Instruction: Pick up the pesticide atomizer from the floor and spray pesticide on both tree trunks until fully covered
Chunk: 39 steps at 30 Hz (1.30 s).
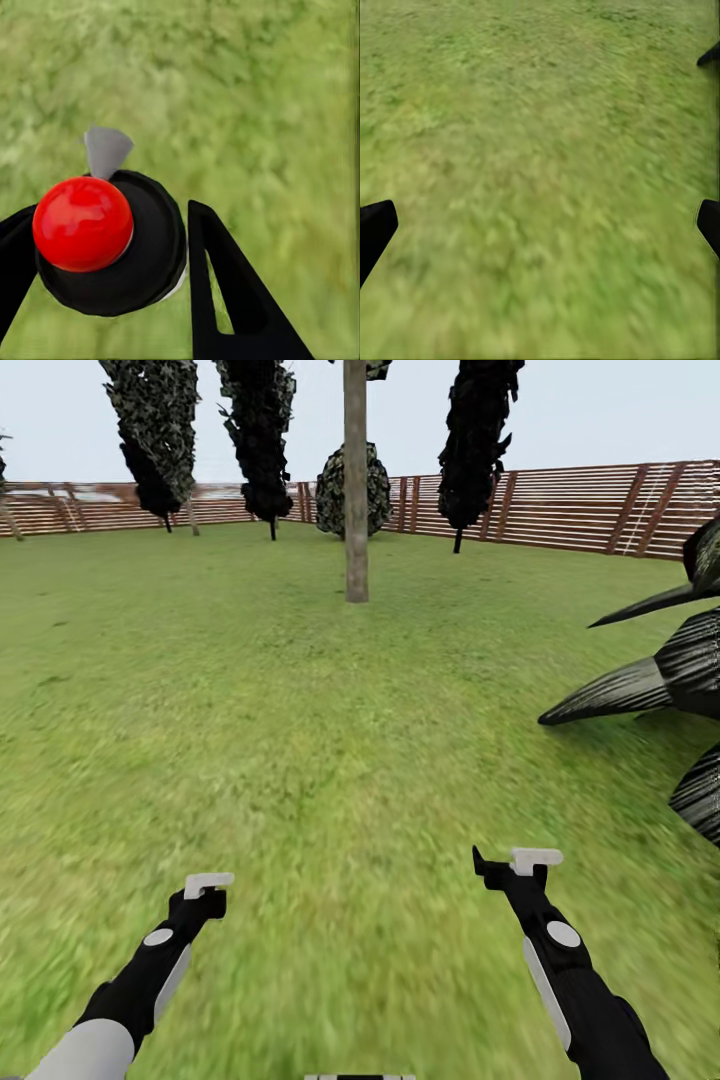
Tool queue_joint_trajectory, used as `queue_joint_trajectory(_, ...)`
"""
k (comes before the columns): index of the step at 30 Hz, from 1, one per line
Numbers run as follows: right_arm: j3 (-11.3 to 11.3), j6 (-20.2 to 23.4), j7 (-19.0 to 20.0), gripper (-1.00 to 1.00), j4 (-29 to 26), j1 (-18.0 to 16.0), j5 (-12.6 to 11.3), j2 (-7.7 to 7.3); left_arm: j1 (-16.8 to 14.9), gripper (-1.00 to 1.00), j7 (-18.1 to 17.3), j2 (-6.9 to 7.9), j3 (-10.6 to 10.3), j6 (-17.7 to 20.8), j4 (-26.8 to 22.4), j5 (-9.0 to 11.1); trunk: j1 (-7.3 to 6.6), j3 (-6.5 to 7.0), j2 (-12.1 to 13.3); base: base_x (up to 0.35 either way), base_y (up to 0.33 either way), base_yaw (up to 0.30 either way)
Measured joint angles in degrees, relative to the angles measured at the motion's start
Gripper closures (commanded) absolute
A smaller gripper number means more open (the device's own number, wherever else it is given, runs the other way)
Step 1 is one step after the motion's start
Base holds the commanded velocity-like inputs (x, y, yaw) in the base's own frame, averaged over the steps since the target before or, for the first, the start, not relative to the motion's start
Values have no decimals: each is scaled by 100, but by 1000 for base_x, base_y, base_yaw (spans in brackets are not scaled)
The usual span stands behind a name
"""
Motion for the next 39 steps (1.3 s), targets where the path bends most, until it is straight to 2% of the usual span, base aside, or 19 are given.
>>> queue_joint_trajectory(29, 0, 0, 0, -100, 0, 0, 0, 0, 1, 100, 0, -2, 0, 0, -2, -7, 0, 0, 0, 285, 205, -297)
queue_joint_trajectory(39, 0, 0, 0, -100, 0, 0, 0, 2, 1, 100, 0, 0, 0, 0, -2, -7, 0, 0, 0, 288, 201, -22)
